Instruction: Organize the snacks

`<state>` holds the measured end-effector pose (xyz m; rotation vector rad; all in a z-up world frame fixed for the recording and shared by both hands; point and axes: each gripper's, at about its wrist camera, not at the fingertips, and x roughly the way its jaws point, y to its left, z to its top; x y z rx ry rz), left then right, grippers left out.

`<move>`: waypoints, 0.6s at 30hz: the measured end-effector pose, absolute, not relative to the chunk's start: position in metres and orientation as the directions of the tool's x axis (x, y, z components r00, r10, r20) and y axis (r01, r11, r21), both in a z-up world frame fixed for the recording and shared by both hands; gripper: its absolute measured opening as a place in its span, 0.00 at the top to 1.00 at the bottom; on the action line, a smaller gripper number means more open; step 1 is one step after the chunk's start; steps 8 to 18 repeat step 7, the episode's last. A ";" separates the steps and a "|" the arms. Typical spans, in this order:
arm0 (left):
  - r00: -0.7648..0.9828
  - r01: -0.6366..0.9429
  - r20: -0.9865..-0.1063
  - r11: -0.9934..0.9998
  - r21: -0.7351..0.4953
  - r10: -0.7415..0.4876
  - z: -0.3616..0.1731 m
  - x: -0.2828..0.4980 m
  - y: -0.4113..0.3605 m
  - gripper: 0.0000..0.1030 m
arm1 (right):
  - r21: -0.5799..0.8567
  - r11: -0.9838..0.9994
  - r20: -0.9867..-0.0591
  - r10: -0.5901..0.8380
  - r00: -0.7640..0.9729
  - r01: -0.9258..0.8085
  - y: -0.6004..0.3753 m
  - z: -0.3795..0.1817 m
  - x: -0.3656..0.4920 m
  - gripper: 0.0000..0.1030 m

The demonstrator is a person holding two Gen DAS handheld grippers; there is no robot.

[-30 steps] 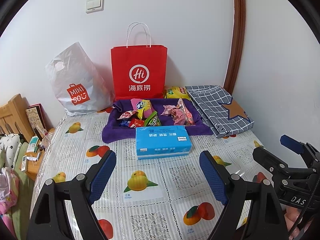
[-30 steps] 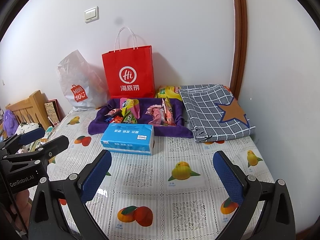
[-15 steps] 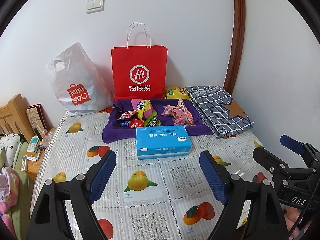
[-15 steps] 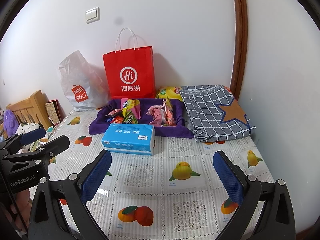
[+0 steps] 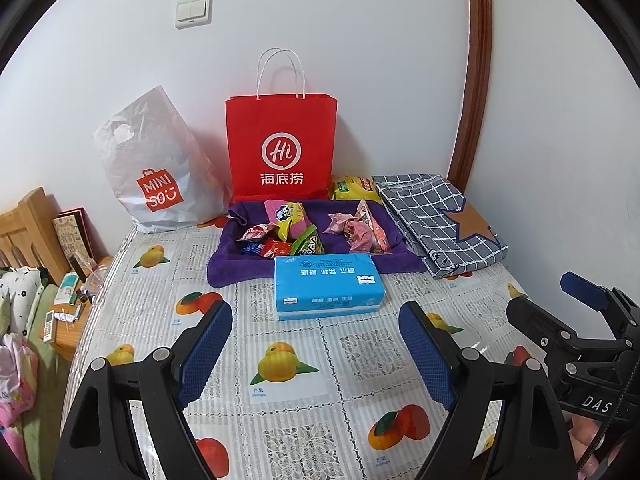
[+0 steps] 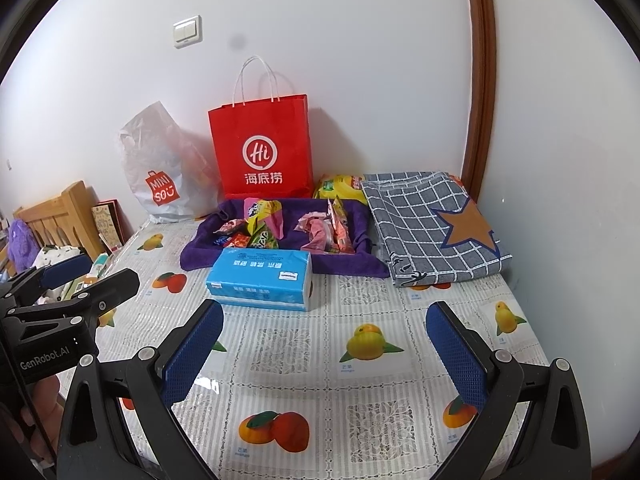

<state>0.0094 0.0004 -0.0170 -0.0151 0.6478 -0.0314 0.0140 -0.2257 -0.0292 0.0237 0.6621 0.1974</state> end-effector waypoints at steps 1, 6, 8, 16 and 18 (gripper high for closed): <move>0.797 0.023 -0.603 0.999 -0.024 -0.033 -0.016 0.010 0.000 0.18 | 0.083 0.981 -0.609 0.190 0.771 -0.176 -0.225 -0.029 0.014 0.02; 0.799 0.013 -0.600 1.000 -0.028 -0.028 -0.014 0.011 0.001 0.18 | 0.078 0.980 -0.604 0.192 0.773 -0.183 -0.223 -0.027 0.012 0.02; 0.800 0.012 -0.599 1.000 -0.029 -0.027 -0.014 0.012 0.001 0.18 | 0.076 0.980 -0.604 0.193 0.773 -0.185 -0.222 -0.027 0.013 0.02; 0.800 0.012 -0.599 1.000 -0.029 -0.027 -0.014 0.012 0.001 0.18 | 0.076 0.980 -0.604 0.193 0.773 -0.185 -0.222 -0.027 0.013 0.02; 0.800 0.012 -0.599 1.000 -0.029 -0.027 -0.014 0.012 0.001 0.18 | 0.076 0.980 -0.604 0.193 0.773 -0.185 -0.222 -0.027 0.013 0.02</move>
